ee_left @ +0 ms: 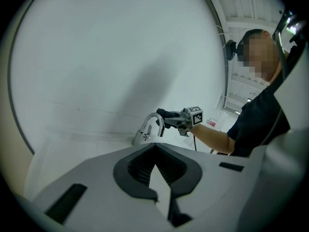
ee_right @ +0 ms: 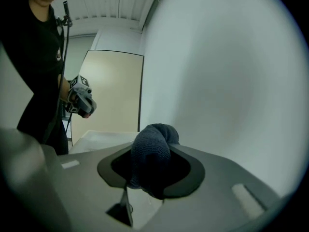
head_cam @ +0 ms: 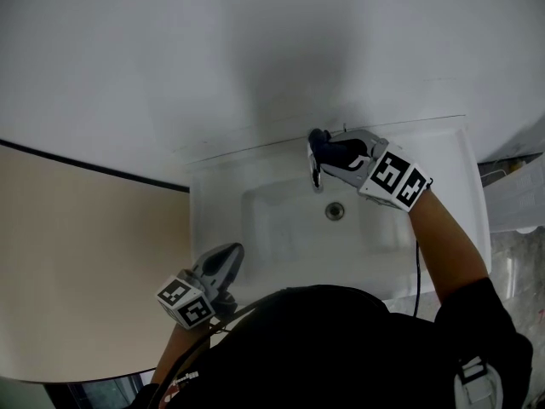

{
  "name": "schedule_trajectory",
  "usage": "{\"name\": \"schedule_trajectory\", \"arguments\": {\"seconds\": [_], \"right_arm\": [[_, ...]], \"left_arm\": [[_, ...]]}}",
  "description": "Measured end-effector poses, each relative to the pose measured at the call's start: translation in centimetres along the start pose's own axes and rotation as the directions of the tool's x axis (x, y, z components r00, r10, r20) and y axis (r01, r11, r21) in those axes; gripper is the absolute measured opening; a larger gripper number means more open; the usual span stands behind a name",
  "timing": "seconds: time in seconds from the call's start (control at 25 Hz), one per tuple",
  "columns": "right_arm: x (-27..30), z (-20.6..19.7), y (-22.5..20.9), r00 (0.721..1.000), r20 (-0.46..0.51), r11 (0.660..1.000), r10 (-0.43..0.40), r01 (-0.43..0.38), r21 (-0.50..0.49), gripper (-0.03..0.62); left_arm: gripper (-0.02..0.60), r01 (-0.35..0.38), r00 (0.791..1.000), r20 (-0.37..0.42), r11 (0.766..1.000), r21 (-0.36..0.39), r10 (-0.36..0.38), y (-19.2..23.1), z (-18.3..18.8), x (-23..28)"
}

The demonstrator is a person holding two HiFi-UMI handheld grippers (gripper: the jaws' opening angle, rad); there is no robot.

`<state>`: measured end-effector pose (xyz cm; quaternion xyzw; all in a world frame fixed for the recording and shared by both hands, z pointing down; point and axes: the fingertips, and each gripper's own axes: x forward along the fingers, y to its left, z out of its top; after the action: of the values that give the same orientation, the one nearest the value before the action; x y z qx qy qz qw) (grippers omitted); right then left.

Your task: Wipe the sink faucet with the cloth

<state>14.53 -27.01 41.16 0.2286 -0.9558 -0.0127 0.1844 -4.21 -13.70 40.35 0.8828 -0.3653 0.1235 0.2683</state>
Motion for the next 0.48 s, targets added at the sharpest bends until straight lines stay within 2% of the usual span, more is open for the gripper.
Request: {"name": "schedule_trajectory", "arguments": {"seconds": [0.16, 0.28, 0.4, 0.48], "right_arm": [[-0.4, 0.4, 3.0, 0.998, -0.038, 0.996, 0.048, -0.051, -0.076, 0.133], [-0.3, -0.6, 5.5, 0.992, -0.112, 0.986, 0.065, -0.082, -0.146, 0.133], [0.3, -3.4, 8.3, 0.970, -0.223, 0.971, 0.092, -0.137, -0.196, 0.133], [0.7, -5.1, 9.9, 0.953, -0.275, 0.966, 0.128, -0.183, -0.185, 0.133]], "left_arm": [[-0.008, 0.004, 1.000, -0.006, 1.000, -0.001, -0.004, -0.2, -0.1, 0.2], [-0.008, 0.015, 1.000, -0.006, 1.000, 0.005, -0.015, -0.5, -0.2, 0.4], [-0.008, 0.028, 1.000, 0.009, 1.000, 0.007, -0.028, -0.5, -0.5, 0.2], [-0.008, 0.024, 0.999, 0.023, 1.000, -0.007, -0.023, -0.2, -0.5, -0.1]]}}
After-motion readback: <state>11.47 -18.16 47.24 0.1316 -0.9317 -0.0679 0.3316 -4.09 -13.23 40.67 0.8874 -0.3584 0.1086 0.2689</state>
